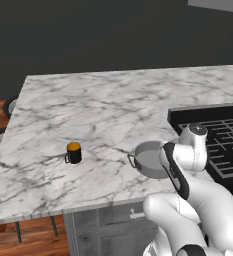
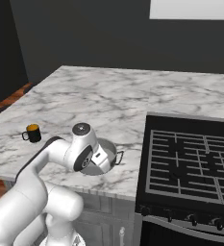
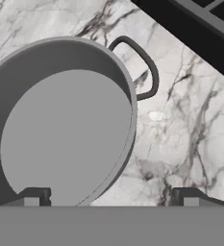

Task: Pick the pot and mug and place them in the sink. Then turn on the water.

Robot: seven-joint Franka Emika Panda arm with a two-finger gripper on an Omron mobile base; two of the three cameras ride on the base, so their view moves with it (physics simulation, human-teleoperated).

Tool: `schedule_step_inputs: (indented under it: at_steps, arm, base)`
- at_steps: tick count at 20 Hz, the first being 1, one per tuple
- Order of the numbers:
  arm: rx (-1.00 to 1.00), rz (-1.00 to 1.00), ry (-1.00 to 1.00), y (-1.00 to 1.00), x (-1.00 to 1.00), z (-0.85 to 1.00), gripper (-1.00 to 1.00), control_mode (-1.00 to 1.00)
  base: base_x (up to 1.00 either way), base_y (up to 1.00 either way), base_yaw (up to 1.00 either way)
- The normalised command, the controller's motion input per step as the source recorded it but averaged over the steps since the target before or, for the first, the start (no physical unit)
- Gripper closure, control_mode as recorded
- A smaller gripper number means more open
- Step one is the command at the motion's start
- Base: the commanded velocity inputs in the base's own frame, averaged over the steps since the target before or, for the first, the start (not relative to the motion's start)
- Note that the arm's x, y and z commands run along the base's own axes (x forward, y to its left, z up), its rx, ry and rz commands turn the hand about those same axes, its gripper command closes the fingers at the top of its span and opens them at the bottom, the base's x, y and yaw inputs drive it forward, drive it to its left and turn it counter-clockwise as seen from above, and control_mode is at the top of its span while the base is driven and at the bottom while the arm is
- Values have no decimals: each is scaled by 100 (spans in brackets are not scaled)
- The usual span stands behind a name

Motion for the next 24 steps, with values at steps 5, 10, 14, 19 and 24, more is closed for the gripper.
schedule_step_inputs:
  at_steps: [5, 10, 14, 19, 24]
  arm:
    - [0, -6, 7, 0, 2, 0, -100, -100]
    - [0, -5, 8, 0, 10, -7, -100, -100]
    - [0, -5, 3, 0, 7, -12, -100, -100]
    - [0, -5, 1, 0, 7, -15, -100, -100]
    - [0, -2, 0, -4, 0, -26, -100, -100]
  base:
    - [0, 0, 0]
    - [0, 0, 0]
    - [0, 0, 0]
    - [0, 0, 0]
    - [0, 0, 0]
